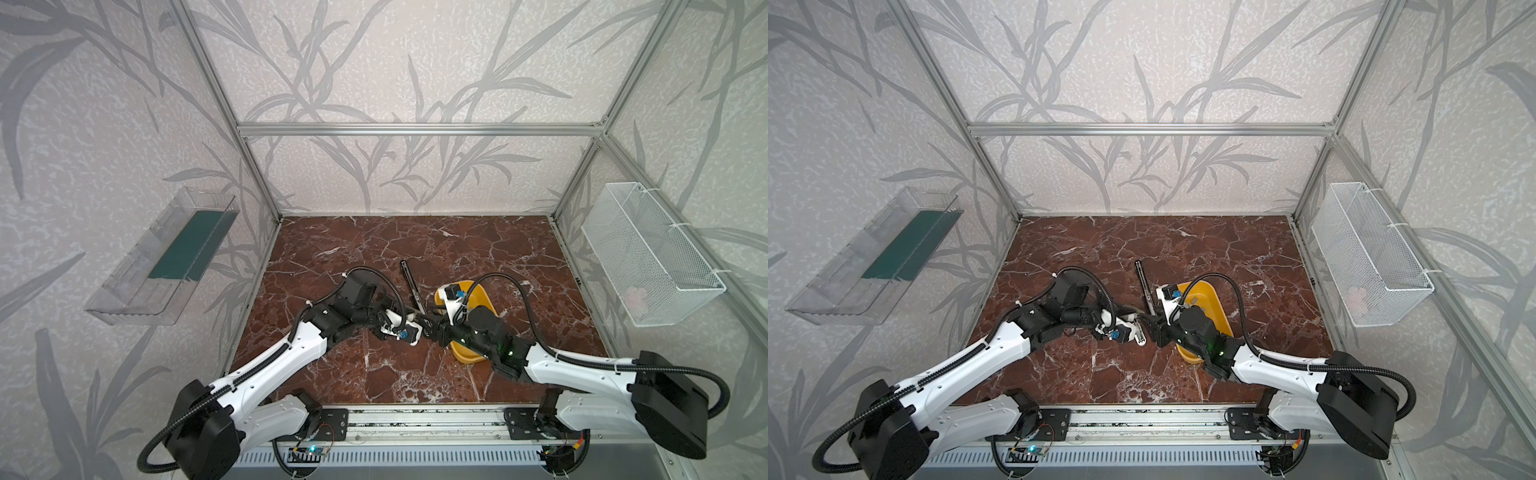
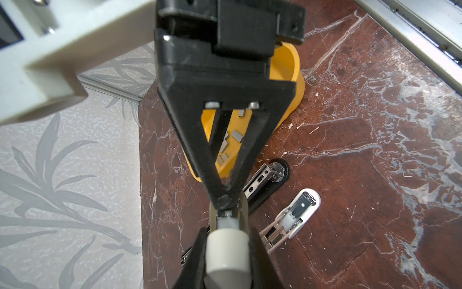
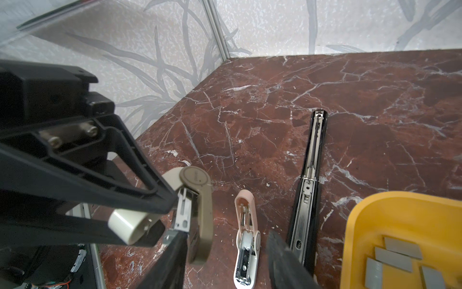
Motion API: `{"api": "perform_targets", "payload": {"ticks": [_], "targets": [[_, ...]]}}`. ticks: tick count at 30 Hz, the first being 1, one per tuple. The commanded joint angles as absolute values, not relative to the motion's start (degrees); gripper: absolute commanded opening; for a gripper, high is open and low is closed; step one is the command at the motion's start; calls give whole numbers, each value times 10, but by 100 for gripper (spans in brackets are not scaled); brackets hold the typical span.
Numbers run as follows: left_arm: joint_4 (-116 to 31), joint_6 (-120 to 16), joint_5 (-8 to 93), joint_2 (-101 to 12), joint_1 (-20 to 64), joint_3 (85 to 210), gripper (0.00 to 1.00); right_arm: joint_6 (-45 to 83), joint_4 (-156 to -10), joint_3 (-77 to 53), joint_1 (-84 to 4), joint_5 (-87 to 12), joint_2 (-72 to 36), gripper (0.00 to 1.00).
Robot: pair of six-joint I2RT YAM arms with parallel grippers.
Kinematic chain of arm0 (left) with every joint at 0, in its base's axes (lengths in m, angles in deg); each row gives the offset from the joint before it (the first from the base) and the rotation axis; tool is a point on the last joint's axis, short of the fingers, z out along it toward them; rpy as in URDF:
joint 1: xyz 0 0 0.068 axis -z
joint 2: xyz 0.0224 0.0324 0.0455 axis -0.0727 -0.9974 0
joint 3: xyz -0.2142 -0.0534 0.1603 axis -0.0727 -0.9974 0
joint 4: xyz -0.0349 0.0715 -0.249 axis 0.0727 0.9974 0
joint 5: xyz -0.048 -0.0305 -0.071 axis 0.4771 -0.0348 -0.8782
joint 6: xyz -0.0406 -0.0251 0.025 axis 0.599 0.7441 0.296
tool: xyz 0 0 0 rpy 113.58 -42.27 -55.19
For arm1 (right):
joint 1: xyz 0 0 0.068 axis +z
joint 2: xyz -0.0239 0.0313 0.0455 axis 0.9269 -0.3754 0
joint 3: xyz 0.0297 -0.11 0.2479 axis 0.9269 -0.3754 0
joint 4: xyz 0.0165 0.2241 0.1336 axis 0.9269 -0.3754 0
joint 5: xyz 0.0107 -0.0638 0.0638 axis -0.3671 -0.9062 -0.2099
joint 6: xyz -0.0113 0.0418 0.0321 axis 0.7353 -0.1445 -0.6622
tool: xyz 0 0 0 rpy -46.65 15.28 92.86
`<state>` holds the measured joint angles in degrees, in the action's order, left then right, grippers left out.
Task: Load the staples into the stapler
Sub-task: 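Pull the beige stapler top open with the right gripper while the left holds it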
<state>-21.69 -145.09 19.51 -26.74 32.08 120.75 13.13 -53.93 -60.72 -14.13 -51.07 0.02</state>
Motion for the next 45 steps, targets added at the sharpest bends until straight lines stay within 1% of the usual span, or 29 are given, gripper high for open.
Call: {"api": "perform_targets", "payload": {"ticks": [1,8,19,28,32,39,43,45], "targets": [[-231,-1448,135,-254,330,1218,0,126,-565,-585,-142,-534,-17,51],[-243,-1426,107,-242,328,1217,0,115,-595,-566,-142,-548,-41,50],[-228,-1409,45,-243,329,1231,0,116,-597,-553,-142,-527,-62,49],[-247,-1378,60,-241,327,1228,0,124,-597,-551,-142,-526,-62,49],[-264,-1354,78,-236,313,1228,0,141,-602,-557,-142,-551,-42,49],[-297,-1288,62,-247,257,1235,0,175,-587,-586,-142,-604,16,58],[-285,-1285,51,-251,251,1244,0,198,-568,-608,-142,-620,52,63],[-277,-1289,41,-253,250,1246,0,217,-530,-629,-142,-606,68,69]]}}
